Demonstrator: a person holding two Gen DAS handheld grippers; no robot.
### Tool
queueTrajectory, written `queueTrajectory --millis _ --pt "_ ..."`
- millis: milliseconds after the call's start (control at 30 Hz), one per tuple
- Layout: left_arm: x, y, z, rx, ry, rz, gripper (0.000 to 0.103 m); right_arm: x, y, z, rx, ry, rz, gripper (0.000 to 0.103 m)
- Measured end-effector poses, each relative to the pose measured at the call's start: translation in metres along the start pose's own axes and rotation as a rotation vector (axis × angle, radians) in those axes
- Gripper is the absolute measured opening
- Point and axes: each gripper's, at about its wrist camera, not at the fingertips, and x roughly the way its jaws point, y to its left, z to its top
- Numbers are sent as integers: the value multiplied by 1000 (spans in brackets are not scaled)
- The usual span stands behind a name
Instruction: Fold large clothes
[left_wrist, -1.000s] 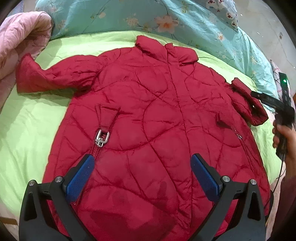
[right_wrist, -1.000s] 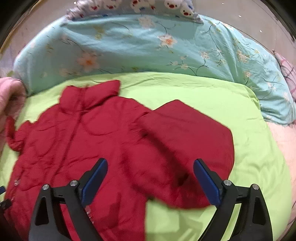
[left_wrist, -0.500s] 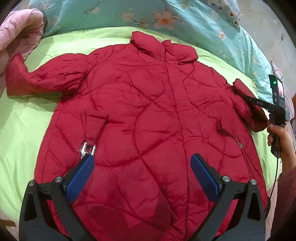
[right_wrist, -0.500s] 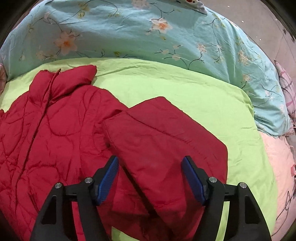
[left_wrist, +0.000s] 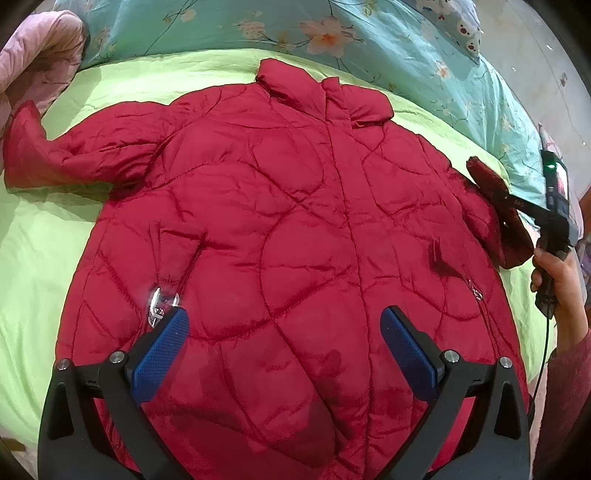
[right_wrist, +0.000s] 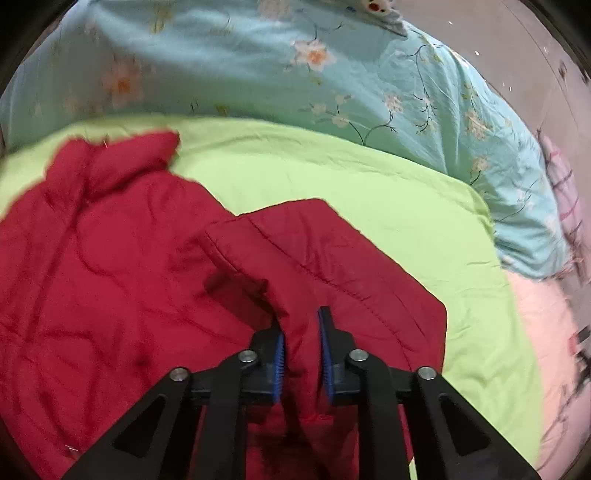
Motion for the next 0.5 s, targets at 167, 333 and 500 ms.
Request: queueTrajectory --millis 167,333,500 --pt "1 2 3 -9 -2 -22 103 -32 19 6 45 -84 217 12" --pt "-5 14 11 -36 -16 -50 103 -52 70 12 -17 -139 437 12" --pt "-8 34 27 -90 -28 -101 103 -61 137 13 -129 -172 614 12"
